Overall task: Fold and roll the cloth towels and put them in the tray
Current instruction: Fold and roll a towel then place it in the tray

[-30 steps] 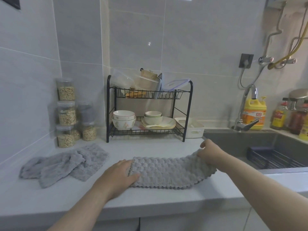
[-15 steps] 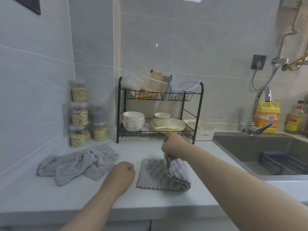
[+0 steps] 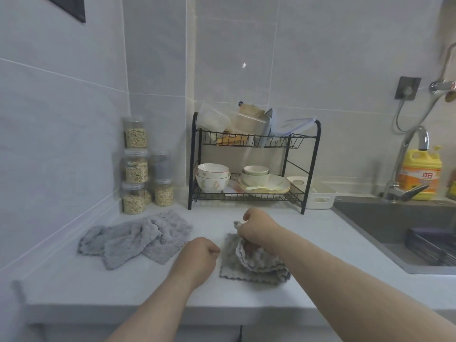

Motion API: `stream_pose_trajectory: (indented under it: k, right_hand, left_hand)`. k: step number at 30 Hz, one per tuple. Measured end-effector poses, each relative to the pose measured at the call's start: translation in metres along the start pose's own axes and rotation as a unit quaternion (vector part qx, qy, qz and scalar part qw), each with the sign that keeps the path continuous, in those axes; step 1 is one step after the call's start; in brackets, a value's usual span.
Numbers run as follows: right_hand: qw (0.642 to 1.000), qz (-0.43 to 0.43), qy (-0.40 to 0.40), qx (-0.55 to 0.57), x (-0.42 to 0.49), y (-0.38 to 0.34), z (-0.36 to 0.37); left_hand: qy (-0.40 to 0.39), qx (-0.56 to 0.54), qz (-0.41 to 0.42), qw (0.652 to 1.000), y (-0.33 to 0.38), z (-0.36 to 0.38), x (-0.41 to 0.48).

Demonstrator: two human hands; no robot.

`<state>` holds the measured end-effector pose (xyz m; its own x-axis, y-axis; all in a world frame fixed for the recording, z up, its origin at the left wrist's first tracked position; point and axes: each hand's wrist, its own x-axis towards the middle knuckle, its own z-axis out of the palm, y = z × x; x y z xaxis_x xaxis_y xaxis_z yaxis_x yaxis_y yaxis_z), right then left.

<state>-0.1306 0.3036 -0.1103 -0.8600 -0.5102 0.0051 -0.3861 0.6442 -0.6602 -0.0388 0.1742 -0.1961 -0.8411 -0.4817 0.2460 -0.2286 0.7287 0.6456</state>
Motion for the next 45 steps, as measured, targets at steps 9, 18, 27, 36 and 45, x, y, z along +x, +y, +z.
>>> stream_pose_trajectory:
  k: [9, 18, 27, 36, 45]
  right_hand:
    - [0.998, -0.032, 0.011, 0.058, -0.007, 0.016, -0.015]
    - [0.979, -0.115, -0.057, -0.16, -0.032, 0.1, -0.01]
    - [0.968, -0.115, -0.07, -0.209, -0.025, 0.109, -0.004]
    - [0.992, -0.061, -0.004, -0.114, -0.03, 0.111, -0.003]
    - [0.979, -0.082, 0.063, 0.176, -0.041, 0.109, -0.017]
  left_hand:
    - [-0.01, -0.014, 0.006, 1.0, 0.007, -0.005, -0.007]
    - [-0.116, 0.052, 0.079, 0.989, 0.018, 0.0, -0.011]
    - [-0.135, 0.11, 0.075, 0.982, 0.025, 0.001, -0.014]
    - [-0.133, 0.127, 0.034, 0.982, 0.028, 0.0, -0.016]
    - [-0.104, -0.202, -0.028, 0.973, 0.06, 0.012, -0.005]
